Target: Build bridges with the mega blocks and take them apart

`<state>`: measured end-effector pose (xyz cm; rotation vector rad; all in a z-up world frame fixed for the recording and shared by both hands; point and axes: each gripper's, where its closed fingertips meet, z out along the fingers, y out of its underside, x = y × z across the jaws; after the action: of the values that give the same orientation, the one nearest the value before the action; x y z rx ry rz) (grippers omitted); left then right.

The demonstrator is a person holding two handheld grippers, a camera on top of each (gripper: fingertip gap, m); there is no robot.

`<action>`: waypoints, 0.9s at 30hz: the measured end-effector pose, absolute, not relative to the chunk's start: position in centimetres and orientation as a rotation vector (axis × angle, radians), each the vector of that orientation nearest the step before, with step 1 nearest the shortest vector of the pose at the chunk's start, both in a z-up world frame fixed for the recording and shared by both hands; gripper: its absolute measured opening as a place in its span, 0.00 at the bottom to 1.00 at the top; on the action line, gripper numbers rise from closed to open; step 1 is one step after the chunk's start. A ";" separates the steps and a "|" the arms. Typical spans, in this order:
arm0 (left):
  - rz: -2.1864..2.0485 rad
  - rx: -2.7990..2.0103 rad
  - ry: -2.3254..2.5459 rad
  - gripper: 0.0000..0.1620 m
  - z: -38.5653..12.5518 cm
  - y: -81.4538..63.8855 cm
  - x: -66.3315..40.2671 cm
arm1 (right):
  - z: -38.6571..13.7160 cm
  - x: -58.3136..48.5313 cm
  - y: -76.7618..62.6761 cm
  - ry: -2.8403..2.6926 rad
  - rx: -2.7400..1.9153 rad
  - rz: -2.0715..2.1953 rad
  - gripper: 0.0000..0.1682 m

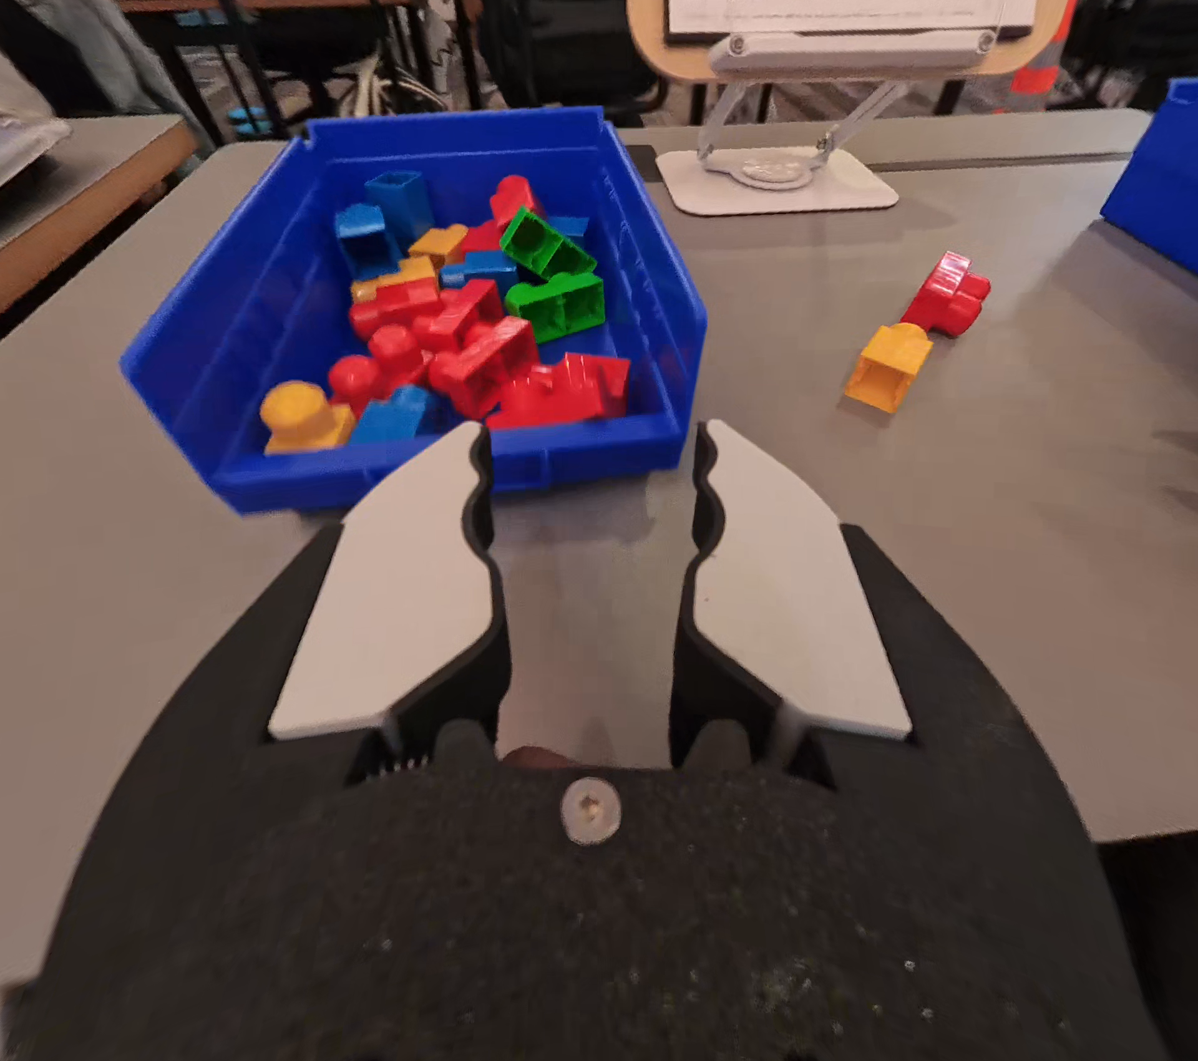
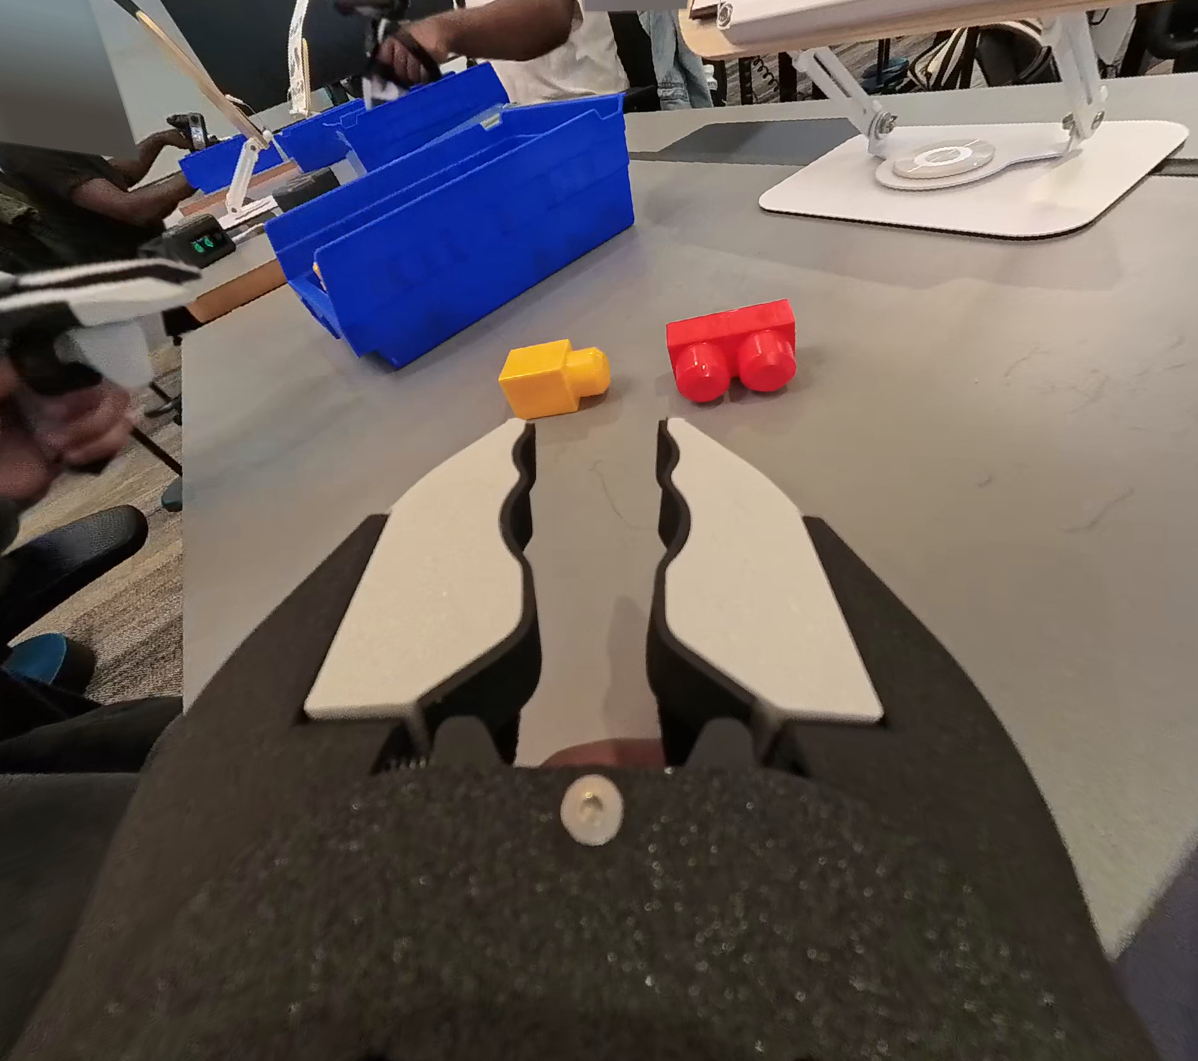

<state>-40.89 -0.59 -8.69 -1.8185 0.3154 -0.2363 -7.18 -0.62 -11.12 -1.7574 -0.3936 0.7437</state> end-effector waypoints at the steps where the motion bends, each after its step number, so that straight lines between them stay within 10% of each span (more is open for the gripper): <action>1: -0.250 -1.806 0.289 0.34 -9.2 -1.5 -40.9 | -11.1 -7.2 -0.6 -0.395 -1.755 0.741 0.21; 27: -0.547 -1.801 0.596 0.42 -7.6 -2.2 -39.5 | -11.7 -8.1 -0.8 -0.440 -1.796 0.733 0.21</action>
<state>-39.46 -2.23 -7.57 -1.8009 0.5957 -0.5471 -8.14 -0.77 -11.69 -1.7958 -0.4399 0.7332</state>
